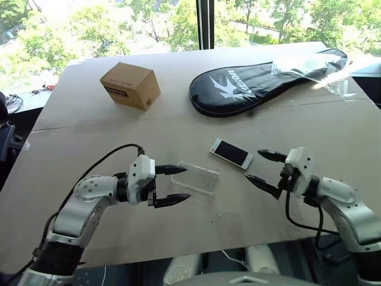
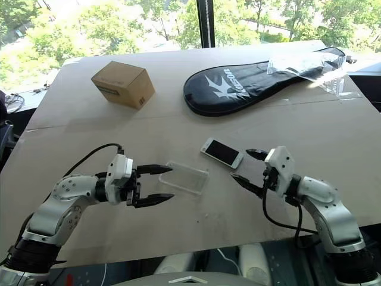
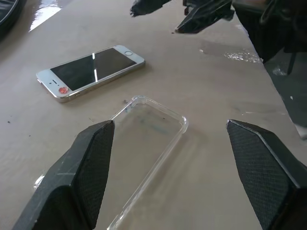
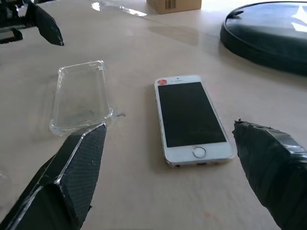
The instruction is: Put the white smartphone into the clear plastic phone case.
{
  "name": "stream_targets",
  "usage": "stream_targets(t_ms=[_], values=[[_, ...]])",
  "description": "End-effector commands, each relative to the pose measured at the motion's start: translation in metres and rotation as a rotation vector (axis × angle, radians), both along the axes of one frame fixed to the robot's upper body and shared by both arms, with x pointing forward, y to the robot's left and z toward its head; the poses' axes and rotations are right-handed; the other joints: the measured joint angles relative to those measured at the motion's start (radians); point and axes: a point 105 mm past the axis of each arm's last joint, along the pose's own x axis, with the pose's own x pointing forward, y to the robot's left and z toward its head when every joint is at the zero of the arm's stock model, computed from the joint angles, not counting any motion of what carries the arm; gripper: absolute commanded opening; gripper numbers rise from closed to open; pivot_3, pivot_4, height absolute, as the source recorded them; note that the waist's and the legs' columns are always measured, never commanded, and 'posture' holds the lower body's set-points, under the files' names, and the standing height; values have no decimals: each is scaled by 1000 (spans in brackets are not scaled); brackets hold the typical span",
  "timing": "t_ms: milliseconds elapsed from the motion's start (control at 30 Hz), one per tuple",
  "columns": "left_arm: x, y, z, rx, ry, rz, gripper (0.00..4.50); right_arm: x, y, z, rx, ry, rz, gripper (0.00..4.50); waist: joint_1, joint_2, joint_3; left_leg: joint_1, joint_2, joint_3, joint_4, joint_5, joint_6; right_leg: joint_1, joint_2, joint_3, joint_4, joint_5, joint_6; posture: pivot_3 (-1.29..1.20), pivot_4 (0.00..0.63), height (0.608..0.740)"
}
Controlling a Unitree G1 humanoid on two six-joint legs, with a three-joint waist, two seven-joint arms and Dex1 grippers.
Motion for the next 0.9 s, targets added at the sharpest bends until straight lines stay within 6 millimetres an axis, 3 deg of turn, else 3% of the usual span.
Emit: stream_targets(t_ms=[33, 133, 267, 500, 800, 833, 867, 900], values=[[3, 5, 7, 24, -40, -12, 3786, 13, 12, -7, -50, -3, -9, 4500, 2, 0, 0, -1, 0, 0, 0, 0, 0, -1, 0, 0, 0, 0, 0, 0, 150, 740], [2, 9, 11, 31, -36, -30, 3786, 34, 16, -19, -115, -16, -56, 4500, -1, -1, 0, -6, 0, -1, 2, 0, 0, -5, 0, -2, 0, 0, 0, 0, 150, 740], [1, 12, 23, 28, -40, -41, 3786, 48, 16, -29, -133, 38, -80, 4500, -4, -1, -1, -12, 0, -1, 3, 0, 0, -12, 0, -2, 2, 1, -1, 0, 150, 740], [2, 15, 42, -28, -21, -6, 3786, 46, 14, -54, -204, 175, -84, 4500, -23, -2, -5, -11, 0, -1, 4, 0, 0, -11, 0, -2, 2, 1, -1, 0, 150, 740], [30, 10, 56, 35, -150, 180, 3786, 39, 6, -68, -265, 248, -105, 4500, -20, -6, -19, -9, 0, -2, 5, 0, 0, -8, 0, -3, 3, 1, -1, 0, 150, 740], [31, 10, 57, 40, -154, 192, 3847, 37, 6, -69, -265, 254, -99, 3891, -20, -6, -19, -9, 0, -2, 5, 0, 0, -8, 0, -3, 3, 1, -1, 0, 150, 740], [32, 9, 57, 47, -152, 198, 3847, 35, 6, -70, -266, 264, -91, 3725, -20, -6, -19, -9, 0, -2, 5, 0, 0, -8, 0, -3, 3, 1, -1, 0, 150, 740], [32, 10, 56, 57, -148, 205, 3847, 33, 6, -71, -272, 273, -82, 3201, -20, -6, -19, -9, 0, -2, 5, 0, 0, -8, 0, -3, 3, 1, -1, 0, 150, 740]])
